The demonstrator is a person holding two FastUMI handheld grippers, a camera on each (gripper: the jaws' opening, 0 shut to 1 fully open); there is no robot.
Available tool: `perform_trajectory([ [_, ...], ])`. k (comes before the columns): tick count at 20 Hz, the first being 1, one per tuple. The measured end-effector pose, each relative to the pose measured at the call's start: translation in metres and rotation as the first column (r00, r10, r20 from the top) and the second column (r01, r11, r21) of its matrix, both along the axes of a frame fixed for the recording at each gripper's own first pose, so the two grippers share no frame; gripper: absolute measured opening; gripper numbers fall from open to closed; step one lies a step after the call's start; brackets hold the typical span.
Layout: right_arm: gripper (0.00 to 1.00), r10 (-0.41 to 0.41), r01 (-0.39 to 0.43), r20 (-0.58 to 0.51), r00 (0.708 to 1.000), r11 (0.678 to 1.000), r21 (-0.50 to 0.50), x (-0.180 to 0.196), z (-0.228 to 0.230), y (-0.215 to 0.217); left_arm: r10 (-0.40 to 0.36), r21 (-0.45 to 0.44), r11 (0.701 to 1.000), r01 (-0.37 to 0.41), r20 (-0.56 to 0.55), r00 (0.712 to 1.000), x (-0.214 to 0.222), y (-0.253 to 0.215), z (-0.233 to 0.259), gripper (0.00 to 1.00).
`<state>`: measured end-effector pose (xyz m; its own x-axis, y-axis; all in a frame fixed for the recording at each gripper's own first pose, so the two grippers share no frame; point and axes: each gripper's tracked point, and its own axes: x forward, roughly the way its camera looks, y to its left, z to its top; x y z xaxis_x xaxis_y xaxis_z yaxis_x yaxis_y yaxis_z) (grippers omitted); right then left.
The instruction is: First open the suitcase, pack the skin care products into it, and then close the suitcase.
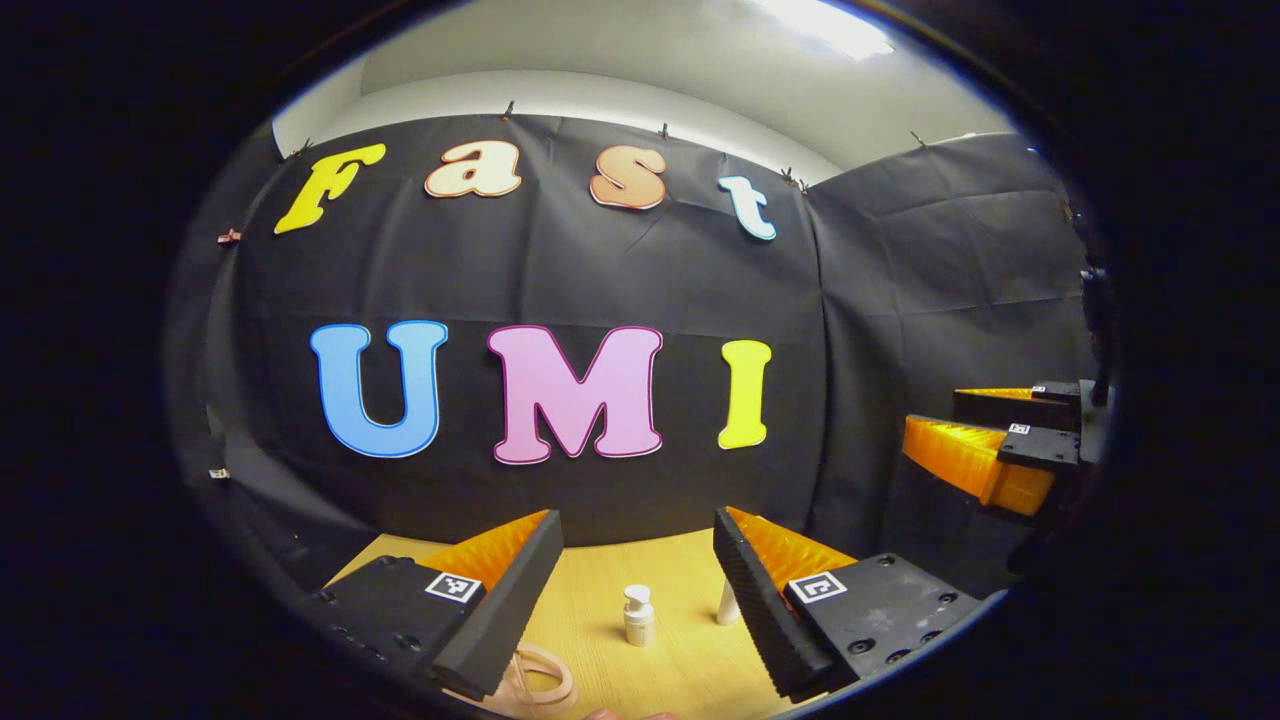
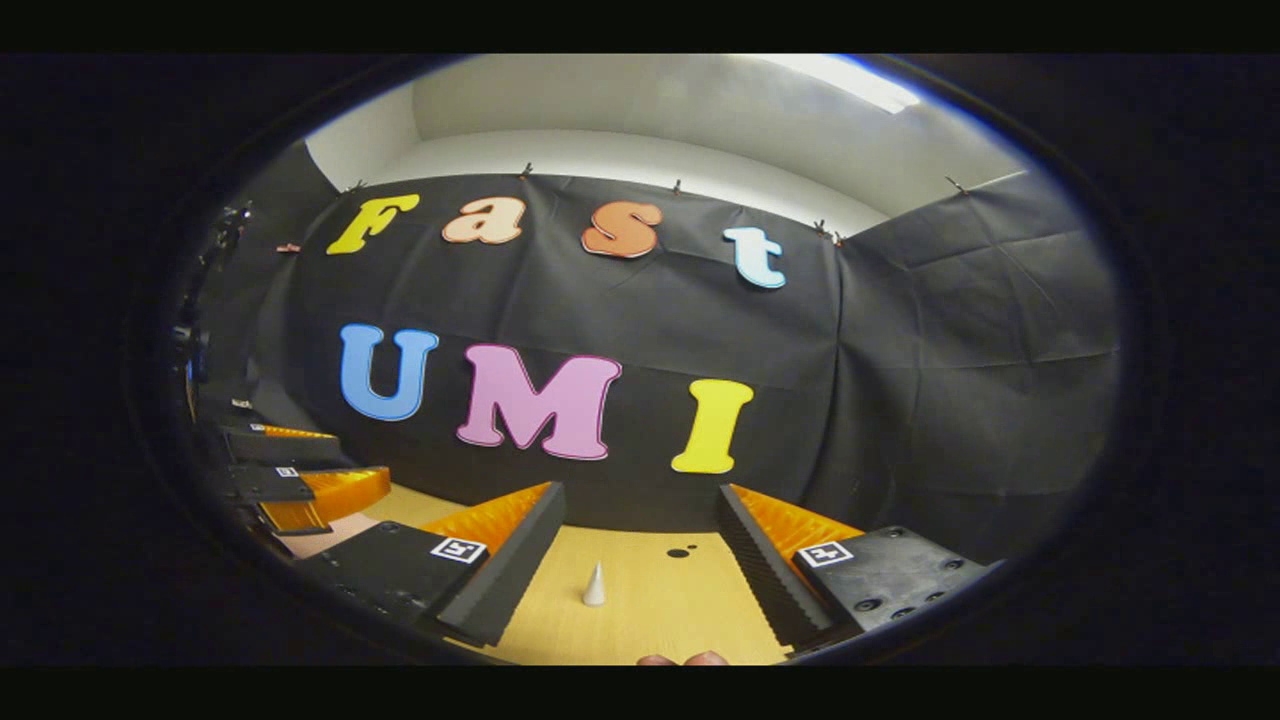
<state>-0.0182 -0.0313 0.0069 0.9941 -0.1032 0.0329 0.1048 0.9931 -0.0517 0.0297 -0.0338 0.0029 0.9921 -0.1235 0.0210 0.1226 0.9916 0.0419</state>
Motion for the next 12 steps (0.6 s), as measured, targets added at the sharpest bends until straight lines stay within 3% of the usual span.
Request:
perform_trajectory([
  [4, 0.96, 0.015, -0.014, -0.019, 1.0, 1.0, 0.014, 0.002, -0.009, 0.007, -0.005, 0.007, 1.0, 0.006, -0.049, 0.999, -0.002, 0.003, -0.023, 0.96],
  [9, 0.97, 0.017, -0.015, -0.04, 0.999, 0.998, 0.059, -0.002, -0.032, 0.006, 0.037, 0.084, 0.996, -0.025, -0.147, 0.988, 0.001, 0.015, -0.083, 0.96],
  [12, 0.96, 0.063, -0.058, -0.083, 0.995, 0.996, 0.065, 0.0, -0.054, 0.007, 0.052, 0.057, 0.998, -0.039, -0.249, 0.967, 0.001, 0.015, -0.13, 0.96],
])
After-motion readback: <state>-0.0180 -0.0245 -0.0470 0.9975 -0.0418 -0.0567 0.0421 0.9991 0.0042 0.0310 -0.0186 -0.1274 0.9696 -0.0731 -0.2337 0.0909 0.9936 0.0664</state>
